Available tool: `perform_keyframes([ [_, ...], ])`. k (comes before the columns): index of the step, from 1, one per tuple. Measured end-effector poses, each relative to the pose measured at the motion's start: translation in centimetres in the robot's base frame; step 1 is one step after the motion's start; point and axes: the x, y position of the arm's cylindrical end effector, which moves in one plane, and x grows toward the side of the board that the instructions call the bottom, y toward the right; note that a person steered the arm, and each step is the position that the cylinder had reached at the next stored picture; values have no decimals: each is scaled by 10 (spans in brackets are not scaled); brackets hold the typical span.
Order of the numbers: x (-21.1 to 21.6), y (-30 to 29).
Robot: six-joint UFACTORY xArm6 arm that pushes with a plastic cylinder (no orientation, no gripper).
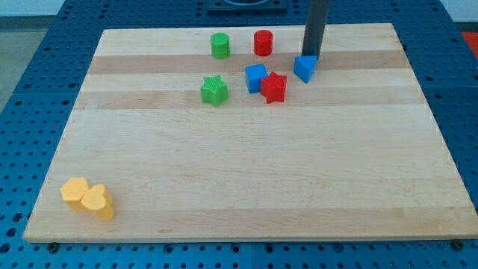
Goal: Slide the blue triangle towards the top left side of the board
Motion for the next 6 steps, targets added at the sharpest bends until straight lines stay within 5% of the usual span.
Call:
perform_keyframes([
  [4,63,36],
  [6,45,19],
])
